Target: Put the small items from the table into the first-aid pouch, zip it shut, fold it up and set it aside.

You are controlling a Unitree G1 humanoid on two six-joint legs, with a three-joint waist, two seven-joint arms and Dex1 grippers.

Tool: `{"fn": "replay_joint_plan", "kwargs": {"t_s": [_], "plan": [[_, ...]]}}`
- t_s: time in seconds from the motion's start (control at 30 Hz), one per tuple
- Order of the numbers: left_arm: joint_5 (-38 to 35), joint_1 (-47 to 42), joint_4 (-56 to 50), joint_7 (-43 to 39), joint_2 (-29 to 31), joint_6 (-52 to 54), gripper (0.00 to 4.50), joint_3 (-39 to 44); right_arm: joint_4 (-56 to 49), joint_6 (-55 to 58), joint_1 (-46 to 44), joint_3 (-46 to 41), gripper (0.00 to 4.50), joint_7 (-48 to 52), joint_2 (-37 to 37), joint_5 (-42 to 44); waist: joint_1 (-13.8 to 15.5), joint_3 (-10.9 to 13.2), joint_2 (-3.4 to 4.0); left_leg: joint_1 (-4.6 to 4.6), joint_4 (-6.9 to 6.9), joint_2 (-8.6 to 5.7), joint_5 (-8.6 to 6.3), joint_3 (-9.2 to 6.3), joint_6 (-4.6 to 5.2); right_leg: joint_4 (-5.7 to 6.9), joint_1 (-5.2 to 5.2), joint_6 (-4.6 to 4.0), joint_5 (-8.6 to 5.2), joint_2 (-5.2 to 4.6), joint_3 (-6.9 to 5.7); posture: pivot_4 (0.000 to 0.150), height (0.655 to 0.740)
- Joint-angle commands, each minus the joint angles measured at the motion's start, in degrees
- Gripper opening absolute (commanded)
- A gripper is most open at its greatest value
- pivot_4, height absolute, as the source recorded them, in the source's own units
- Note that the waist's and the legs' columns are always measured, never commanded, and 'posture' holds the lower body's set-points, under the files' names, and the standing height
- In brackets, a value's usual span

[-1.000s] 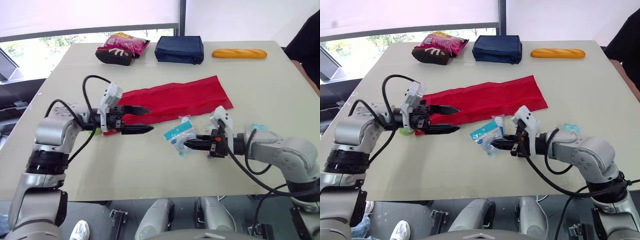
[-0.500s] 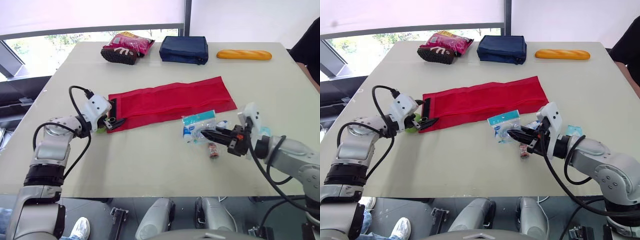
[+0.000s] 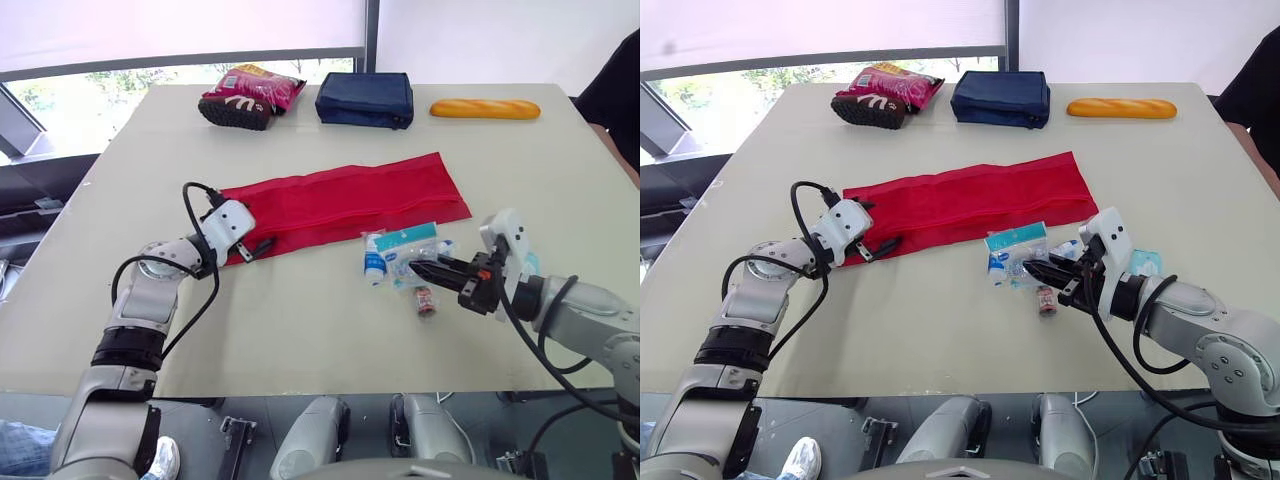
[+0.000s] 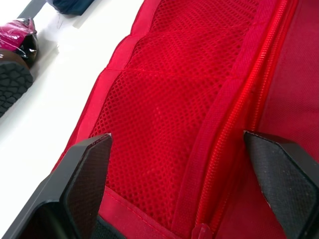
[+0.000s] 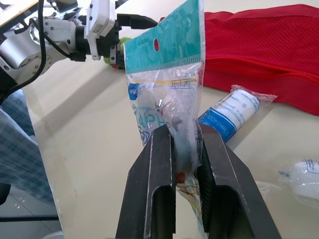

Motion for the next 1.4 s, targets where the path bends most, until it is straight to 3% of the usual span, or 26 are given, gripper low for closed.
{"fn": "replay_joint_plan", "kwargs": {"t_s": [0.03, 0.2, 0.33, 0.5, 0.6, 0.73, 0.77, 0.8, 1.17, 1.4], "plan": [[3.60, 2.11, -3.70, 5.45, -0.39, 0.24, 4.44, 0.48, -2.21, -1.35, -0.23, -0.59, 0.05, -0.28, -0.23, 0.91, 0.02, 0.00, -0.01, 0.00, 0.00, 0.00, 0.00, 0.00, 0.00, 0.00, 0.00, 0.00, 0.00, 0.00, 0.00, 0.150, 0.7395], [7.32, 4.43, -6.47, 10.14, -1.55, 0.61, 4.44, -0.33, -1.94, -1.54, -0.67, -0.25, 0.05, -0.66, -0.27, 0.97, 0.01, -0.01, -0.01, 0.01, 0.00, 0.00, 0.00, 0.01, 0.00, 0.02, 0.00, 0.00, 0.00, 0.00, 0.00, 0.150, 0.7395], [8.24, 4.95, -7.66, 12.62, -3.43, 2.00, 3.39, -0.19, -1.80, -1.63, -0.82, -0.05, 0.05, -0.75, -0.48, 0.90, 0.06, -0.02, -0.01, 0.01, 0.00, 0.00, 0.00, 0.02, 0.00, 0.01, 0.00, 0.01, 0.00, 0.00, 0.00, 0.150, 0.7395], [8.57, 4.67, -6.94, 13.65, -4.31, 3.50, 3.39, -0.24, -1.89, -1.63, -0.76, 0.08, 0.05, -0.88, -0.65, 0.91, 0.07, -0.02, -0.01, 0.02, 0.01, 0.00, 0.00, 0.02, -0.01, 0.03, 0.00, 0.01, 0.01, 0.00, 0.00, 0.150, 0.7395], [8.30, 4.83, -6.88, 13.28, -4.28, 4.46, 2.60, -0.20, -2.03, -1.61, -0.67, 0.14, 0.05, -1.04, -0.76, 0.77, 0.03, -0.02, -0.01, 0.02, 0.01, 0.00, 0.00, 0.02, -0.01, 0.03, 0.01, 0.01, 0.00, 0.00, 0.00, 0.150, 0.7395], [7.91, 4.99, -6.63, 12.62, -3.97, 4.79, 0.56, -0.12, -2.18, -1.70, -0.51, 0.15, 0.05, -1.34, -0.72, 0.81, 0.03, -0.03, 0.01, 0.01, 0.00, 0.00, 0.00, 0.02, -0.01, 0.03, 0.00, 0.01, 0.01, 0.01, 0.00, 0.150, 0.7395], [7.70, 4.98, -6.54, 12.35, -3.93, 4.91, 0.14, -0.07, -2.16, -1.75, -0.49, 0.20, 0.05, -1.35, -0.72, 0.75, 0.05, -0.04, 0.02, 0.02, 0.00, 0.00, 0.00, 0.02, -0.01, 0.03, 0.00, 0.01, 0.00, 0.01, 0.00, 0.150, 0.7395], [7.60, 4.95, -6.45, 12.17, -3.87, 4.96, 0.03, -0.05, -2.11, -1.80, -0.49, 0.24, 0.05, -1.34, -0.70, 0.69, 0.05, -0.04, 0.02, 0.02, 0.01, 0.00, 0.00, 0.02, -0.01, 0.03, 0.00, 0.01, 0.00, 0.01, 0.00, 0.150, 0.7395], [4.55, 4.49, -6.28, 8.53, -3.55, 4.34, 0.03, 1.08, -1.78, -2.47, -0.66, 0.98, 0.05, -1.64, -0.10, 0.09, 0.03, -0.04, 0.02, 0.02, 0.01, 0.00, 0.00, 0.03, -0.01, 0.02, 0.00, 0.01, 0.01, 0.01, 0.00, 0.150, 0.7395], [-0.34, 3.91, -11.33, -1.16, -3.87, 5.81, 0.03, -1.05, -0.38, -0.77, -1.38, 2.98, 0.05, -1.63, -0.83, -0.77, 0.08, -0.04, 0.01, 0.01, 0.02, 0.00, 0.00, 0.03, -0.01, 0.02, 0.01, 0.01, 0.01, 0.01, 0.00, 0.150, 0.7395]]}}
